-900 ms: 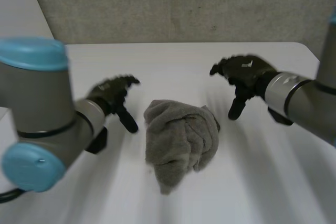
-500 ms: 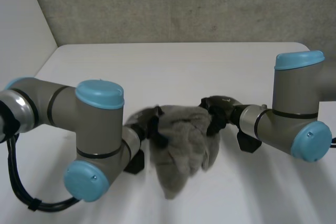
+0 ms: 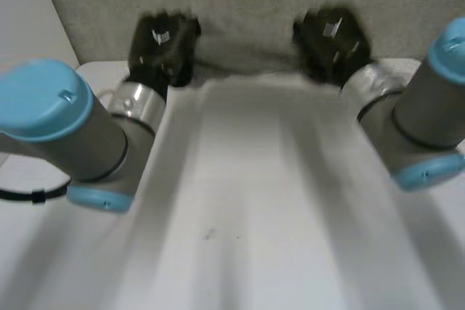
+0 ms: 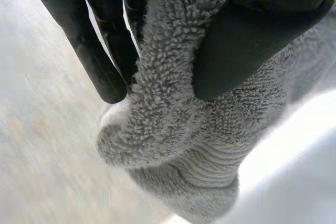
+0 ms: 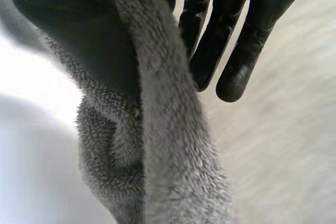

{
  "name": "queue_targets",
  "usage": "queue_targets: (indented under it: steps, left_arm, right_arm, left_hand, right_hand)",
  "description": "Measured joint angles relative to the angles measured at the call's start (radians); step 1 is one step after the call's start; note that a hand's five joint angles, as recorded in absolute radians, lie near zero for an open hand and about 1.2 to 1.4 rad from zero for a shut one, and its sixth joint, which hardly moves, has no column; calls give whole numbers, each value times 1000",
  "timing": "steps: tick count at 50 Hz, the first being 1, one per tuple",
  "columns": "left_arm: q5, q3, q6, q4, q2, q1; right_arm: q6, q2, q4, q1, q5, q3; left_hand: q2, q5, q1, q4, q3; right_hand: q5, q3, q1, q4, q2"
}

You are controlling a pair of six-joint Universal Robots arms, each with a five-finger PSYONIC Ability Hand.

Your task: Fold the towel.

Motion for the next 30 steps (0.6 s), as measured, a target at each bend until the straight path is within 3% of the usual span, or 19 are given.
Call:
queue_targets:
  steps: [1,4,11,15,16,17,18,20,21,23,30]
  left_arm:
    - [7,-59,0,-77,-17,1]
    - [6,-122,-2,-169,-36,1]
    - [-1,-241,-7,-335,-42,-11]
    - [-8,-288,-9,-405,-25,-30]
    - [-10,-293,-10,-417,-22,-35]
    - [-16,-303,-11,-446,-12,-47]
    - [-16,-303,-11,-446,-12,-47]
    - [-34,-314,-14,-510,11,-72]
    - [-43,-315,-15,-533,19,-80]
    - [-60,-312,-16,-575,43,-93]
    - [-107,-263,-19,-658,158,-107]
  right_arm:
    - [-133,44,181,28,-10,27]
    - [-243,94,386,48,-16,37]
    - [-325,154,678,53,-30,49]
    - [-313,148,706,42,-38,64]
    - [-311,146,706,41,-39,67]
    - [-307,138,705,38,-40,74]
    - [-307,138,705,38,-40,74]
    - [-300,118,697,33,-41,91]
    - [-298,110,694,32,-42,98]
    - [-292,93,686,26,-42,112]
    - [-231,16,629,-24,-47,185]
  left_hand:
    - [2,7,2,0,2]
    - [2,7,6,1,2]
    - [2,6,6,2,2]
    - [-120,-67,-9,-135,-114]
    - [-170,-116,-48,-173,-153]
    - [-265,-228,-222,-280,-260]
    - [-265,-228,-222,-280,-260]
    - [-567,-533,-498,-583,-560]
    - [-618,-585,-548,-635,-613]
    - [-826,-782,-755,-832,-818]
    - [-978,-940,-889,-993,-970]
  right_hand:
    - [0,0,0,0,0]
    - [0,0,0,0,0]
    - [0,0,0,1,0]
    - [0,0,-1,5,-1]
    - [-51,-98,-23,-97,-96]
    - [-130,-244,-94,-227,-241]
    - [-130,-244,-94,-227,-241]
    - [-498,-630,-428,-620,-629]
    - [-498,-630,-428,-620,-629]
    - [-722,-833,-582,-838,-825]
    - [-789,-906,-623,-902,-867]
